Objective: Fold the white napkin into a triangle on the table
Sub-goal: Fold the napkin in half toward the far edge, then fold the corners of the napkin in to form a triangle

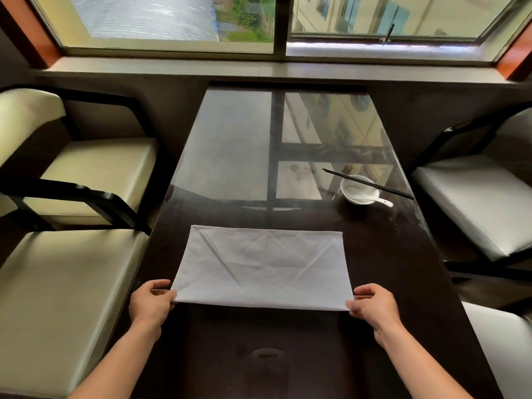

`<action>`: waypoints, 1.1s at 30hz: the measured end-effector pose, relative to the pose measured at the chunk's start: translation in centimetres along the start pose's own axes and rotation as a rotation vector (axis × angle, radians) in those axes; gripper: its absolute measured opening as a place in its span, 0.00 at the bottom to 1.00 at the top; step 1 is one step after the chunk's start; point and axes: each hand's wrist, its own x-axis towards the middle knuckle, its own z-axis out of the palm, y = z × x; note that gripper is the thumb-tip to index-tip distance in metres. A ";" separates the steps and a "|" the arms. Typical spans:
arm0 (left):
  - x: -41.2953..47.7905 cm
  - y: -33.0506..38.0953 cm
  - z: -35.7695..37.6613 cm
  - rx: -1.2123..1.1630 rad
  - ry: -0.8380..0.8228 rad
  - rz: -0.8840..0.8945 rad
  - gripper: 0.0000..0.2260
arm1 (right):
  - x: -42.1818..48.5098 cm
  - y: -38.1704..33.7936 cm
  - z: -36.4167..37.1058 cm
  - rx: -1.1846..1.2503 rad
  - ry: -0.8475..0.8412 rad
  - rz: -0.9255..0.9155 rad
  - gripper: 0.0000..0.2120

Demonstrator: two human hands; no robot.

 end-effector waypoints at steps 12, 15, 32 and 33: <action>0.5 0.0 -0.7 0.140 0.057 0.045 0.10 | -4.5 4.0 -0.1 0.166 -0.066 0.051 0.29; 0.7 0.1 -0.4 0.151 0.076 0.065 0.10 | -5.5 4.6 -0.2 0.156 -0.094 0.062 0.30; -13.5 -2.3 4.5 0.657 -0.389 1.009 0.21 | -8.0 5.7 -1.3 -0.057 -0.235 -0.195 0.22; -14.1 -2.7 5.0 0.672 -0.429 1.057 0.23 | -8.2 5.6 -1.5 -0.136 -0.227 -0.252 0.23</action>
